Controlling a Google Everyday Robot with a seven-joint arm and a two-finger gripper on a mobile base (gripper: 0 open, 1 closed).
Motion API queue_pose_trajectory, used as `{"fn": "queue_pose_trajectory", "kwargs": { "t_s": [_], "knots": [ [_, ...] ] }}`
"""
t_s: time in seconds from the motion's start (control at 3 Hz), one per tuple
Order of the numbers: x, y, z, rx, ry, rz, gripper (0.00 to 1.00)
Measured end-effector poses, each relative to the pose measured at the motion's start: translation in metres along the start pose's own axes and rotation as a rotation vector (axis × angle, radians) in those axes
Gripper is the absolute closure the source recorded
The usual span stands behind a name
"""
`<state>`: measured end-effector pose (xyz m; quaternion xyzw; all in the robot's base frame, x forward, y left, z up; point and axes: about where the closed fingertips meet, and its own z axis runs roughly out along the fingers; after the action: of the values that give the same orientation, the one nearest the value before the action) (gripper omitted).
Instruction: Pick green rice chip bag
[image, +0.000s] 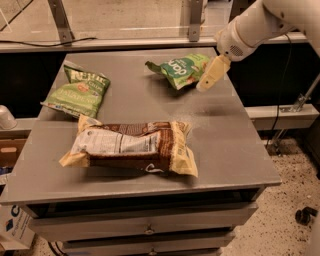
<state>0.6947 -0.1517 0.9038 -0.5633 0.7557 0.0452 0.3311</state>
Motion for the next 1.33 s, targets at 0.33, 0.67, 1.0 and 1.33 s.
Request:
{"fn": "queue_pose_trajectory", "kwargs": {
  "t_s": [0.33,0.67,1.0,1.33],
  "knots": [
    [-0.001,-0.022,0.034,-0.009,-0.023,0.026,0.00],
    [-0.004,-0.038,0.067,-0.028,-0.030,0.039,0.00],
    [-0.003,-0.042,0.093,-0.057,-0.023,0.047,0.00],
    [0.000,-0.039,0.108,-0.090,-0.012,0.054,0.18]
  ]
}}
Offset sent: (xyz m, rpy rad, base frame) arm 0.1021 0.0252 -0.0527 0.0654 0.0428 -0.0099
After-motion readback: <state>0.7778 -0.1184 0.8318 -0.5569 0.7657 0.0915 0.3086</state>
